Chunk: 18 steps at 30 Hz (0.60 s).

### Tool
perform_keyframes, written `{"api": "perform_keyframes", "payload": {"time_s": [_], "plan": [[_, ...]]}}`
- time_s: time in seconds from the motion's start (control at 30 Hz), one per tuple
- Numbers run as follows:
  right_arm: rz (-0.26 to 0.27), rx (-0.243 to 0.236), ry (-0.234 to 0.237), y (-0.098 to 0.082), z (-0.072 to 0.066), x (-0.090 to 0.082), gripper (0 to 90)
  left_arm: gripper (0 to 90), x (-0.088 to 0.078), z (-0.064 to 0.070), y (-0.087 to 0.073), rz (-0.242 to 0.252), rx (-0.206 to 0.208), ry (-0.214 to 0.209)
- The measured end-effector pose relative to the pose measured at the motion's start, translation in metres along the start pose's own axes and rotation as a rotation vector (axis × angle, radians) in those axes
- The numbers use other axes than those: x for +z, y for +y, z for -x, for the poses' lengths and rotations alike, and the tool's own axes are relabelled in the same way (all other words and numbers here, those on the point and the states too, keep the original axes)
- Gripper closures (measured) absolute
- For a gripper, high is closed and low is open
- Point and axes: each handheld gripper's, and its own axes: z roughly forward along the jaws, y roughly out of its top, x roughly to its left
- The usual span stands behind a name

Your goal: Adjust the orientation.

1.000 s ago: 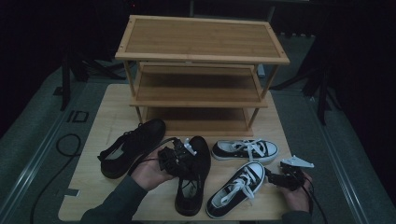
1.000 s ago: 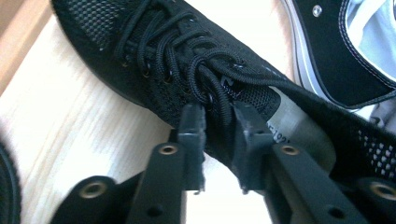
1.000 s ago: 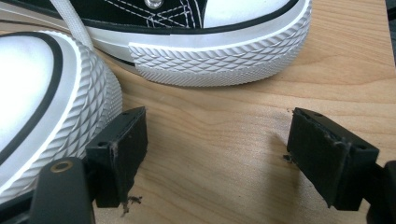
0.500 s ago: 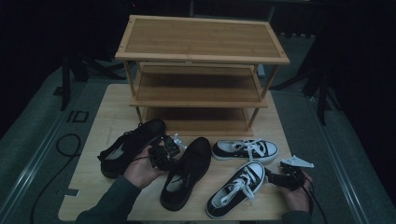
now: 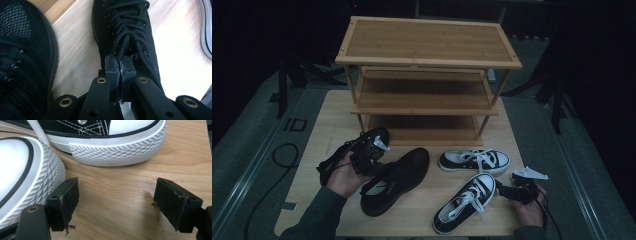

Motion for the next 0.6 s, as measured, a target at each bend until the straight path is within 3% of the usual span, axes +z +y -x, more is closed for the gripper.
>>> {"api": "perform_keyframes", "payload": {"time_s": [0.6], "plan": [[0.0,0.0,0.0,0.0,0.0,0.0,20.2,87.9,-0.015,-0.031,-0.028,-0.002,-0.08,0.056]]}}
